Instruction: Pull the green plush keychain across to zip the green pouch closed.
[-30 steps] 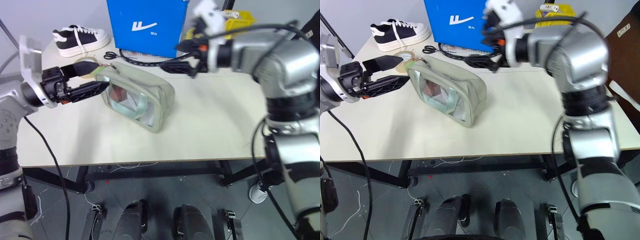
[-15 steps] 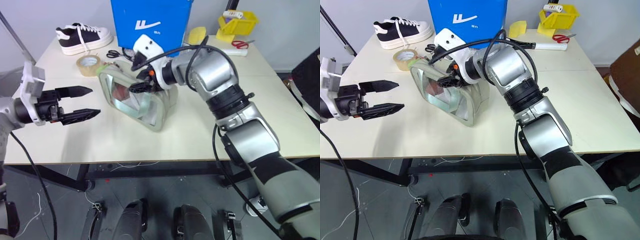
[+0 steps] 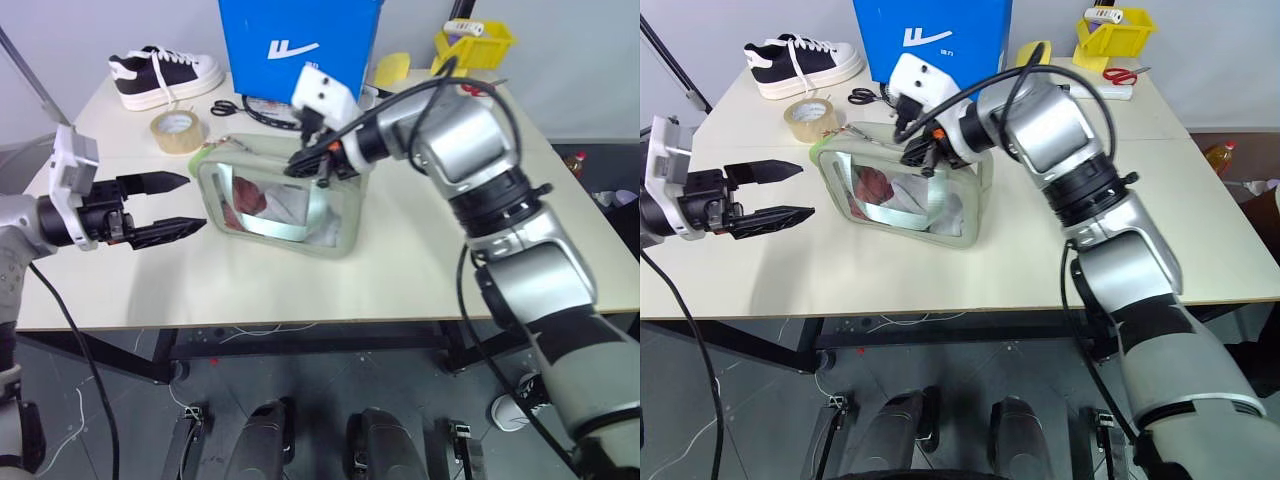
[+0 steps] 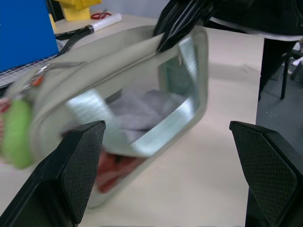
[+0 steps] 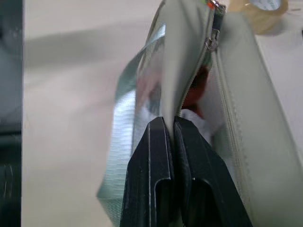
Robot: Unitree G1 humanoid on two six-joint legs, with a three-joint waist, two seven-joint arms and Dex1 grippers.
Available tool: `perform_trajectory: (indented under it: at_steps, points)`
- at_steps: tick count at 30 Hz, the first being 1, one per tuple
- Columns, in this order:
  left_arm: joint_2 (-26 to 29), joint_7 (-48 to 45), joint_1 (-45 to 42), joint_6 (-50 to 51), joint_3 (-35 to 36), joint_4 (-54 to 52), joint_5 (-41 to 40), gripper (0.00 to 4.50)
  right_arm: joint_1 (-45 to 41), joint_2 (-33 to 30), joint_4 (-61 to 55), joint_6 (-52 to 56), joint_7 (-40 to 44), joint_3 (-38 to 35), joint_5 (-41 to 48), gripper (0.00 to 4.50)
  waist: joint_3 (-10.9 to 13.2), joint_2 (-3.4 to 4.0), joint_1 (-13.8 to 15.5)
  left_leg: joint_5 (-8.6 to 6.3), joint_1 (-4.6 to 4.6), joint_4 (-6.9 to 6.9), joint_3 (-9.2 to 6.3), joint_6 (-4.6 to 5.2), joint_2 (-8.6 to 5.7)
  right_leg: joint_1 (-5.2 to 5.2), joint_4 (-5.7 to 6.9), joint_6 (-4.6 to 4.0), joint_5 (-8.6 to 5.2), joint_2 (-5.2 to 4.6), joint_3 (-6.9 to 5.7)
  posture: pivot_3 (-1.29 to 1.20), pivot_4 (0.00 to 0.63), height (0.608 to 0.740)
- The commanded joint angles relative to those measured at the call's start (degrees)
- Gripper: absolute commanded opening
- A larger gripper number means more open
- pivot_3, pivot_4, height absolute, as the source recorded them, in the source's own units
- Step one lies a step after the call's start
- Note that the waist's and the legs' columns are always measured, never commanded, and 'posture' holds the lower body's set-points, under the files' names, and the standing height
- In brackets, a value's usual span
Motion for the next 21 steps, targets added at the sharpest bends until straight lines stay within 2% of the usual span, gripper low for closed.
perform_trajectory:
  at_steps: [1,8,11,14,18,21]
  points:
    - [0.62,0.04,-0.48,-0.47,1.69,-1.36,-0.75,4.50,2.28,-4.52,-8.92,-3.19,5.90,-1.95,1.54,0.06,0.00,0.00,0.04,0.00,0.00,0.00,0.00,0.00,0.00,0.00,-0.01,0.00,0.00,0.00,0.00,0.00,0.150,0.707]
    - [0.63,-0.22,-0.57,0.06,1.04,-1.50,-0.82,4.50,12.94,-9.60,-21.27,-4.99,9.33,-3.53,3.58,0.06,0.00,-0.01,-0.09,0.00,0.03,0.02,0.01,-0.01,0.03,0.03,0.01,0.00,0.00,-0.03,0.00,0.00,0.150,0.707]
    - [0.48,-0.62,-1.80,0.05,0.03,-0.89,-0.54,4.50,14.51,-10.87,-21.99,-5.96,10.38,-4.44,3.67,0.92,0.00,-0.01,0.05,0.03,0.04,0.03,0.01,-0.05,0.03,0.05,0.01,0.00,0.00,-0.03,0.00,0.00,0.150,0.707]
    - [0.28,-1.10,-2.89,-0.21,-0.81,-0.03,-0.21,4.50,15.06,-12.22,-21.28,-6.97,10.09,-4.68,2.70,2.46,0.00,-0.01,0.24,0.02,0.03,0.10,0.01,-0.04,0.03,0.08,0.01,0.00,0.00,-0.03,-0.01,0.00,0.150,0.707]
    - [0.26,-1.33,-3.51,-0.12,-1.44,0.28,-0.20,4.50,14.55,-14.26,-22.64,-3.15,6.32,-10.28,4.27,4.47,0.00,-0.01,0.34,0.03,0.02,0.18,-0.03,-0.07,0.03,0.13,0.00,0.00,0.00,-0.03,-0.05,0.00,0.150,0.707]
    - [0.35,-1.59,-3.59,-0.34,-1.76,0.92,0.23,4.50,17.57,-18.53,-27.71,-0.46,6.43,-12.68,5.62,4.47,0.00,-0.01,0.57,0.03,-0.01,0.22,-0.04,-0.06,0.03,0.13,-0.01,0.01,0.00,-0.11,-0.07,0.00,0.150,0.707]
